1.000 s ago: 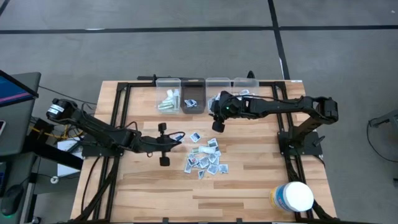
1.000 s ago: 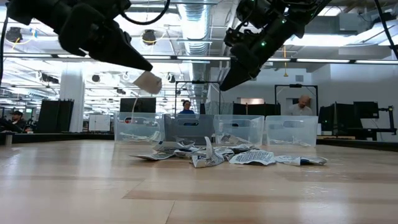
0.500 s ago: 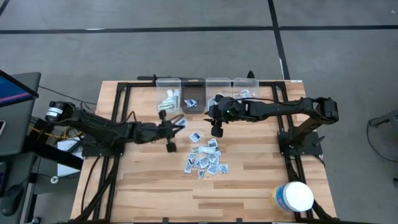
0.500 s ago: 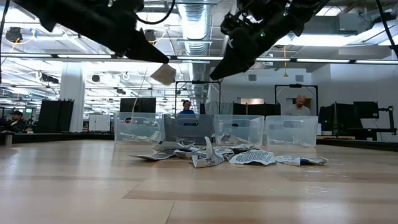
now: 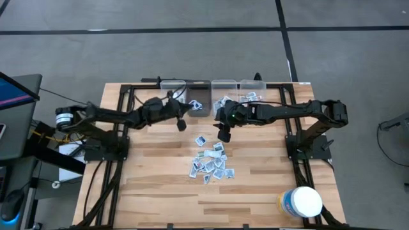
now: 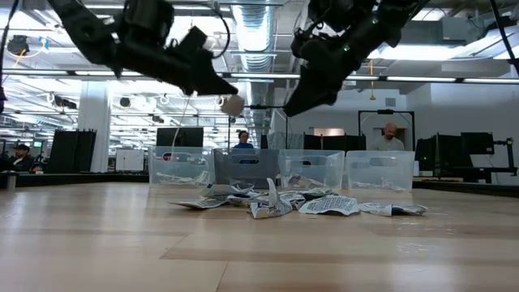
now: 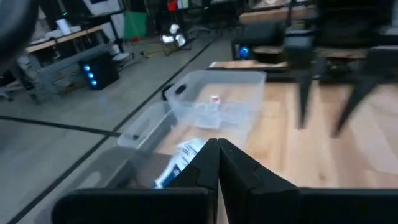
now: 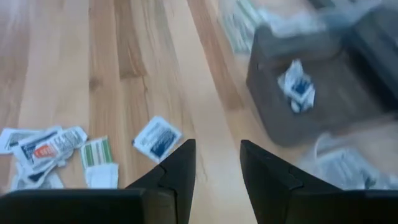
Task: Pick & Place First Aid Supplies
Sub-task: Put the alcohol pad into the black bin
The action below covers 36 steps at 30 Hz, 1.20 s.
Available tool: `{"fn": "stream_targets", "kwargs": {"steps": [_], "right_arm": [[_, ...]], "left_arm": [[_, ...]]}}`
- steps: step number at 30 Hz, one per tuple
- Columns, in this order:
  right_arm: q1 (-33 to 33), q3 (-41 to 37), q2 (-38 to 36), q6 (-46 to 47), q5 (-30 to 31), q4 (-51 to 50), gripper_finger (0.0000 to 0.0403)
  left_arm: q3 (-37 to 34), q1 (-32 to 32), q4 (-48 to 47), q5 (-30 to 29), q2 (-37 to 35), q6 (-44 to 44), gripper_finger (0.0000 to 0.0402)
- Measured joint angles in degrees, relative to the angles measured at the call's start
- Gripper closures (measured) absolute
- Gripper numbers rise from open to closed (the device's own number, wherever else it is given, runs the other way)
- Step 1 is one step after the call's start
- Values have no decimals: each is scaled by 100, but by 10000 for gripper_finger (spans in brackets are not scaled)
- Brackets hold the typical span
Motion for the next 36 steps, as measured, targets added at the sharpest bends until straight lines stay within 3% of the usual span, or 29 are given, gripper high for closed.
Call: {"fn": "stream_targets", "kwargs": {"steps": [6,14,21,27,36], "right_arm": [[38,0,0,430,2,-596,283],[273,0,0,540,273,-724,283],[212,0,0,689,373,-725,283],[212,0,0,690,483,-706,283],[212,0,0,626,612,-700,283]], "left_arm": [[0,466,676,37,670,-26,394],[2,517,1683,96,1142,-17,365],[0,517,1783,92,1263,-38,313],[0,466,1788,112,1263,-554,297],[0,62,1562,1545,1263,-1377,309]]}}
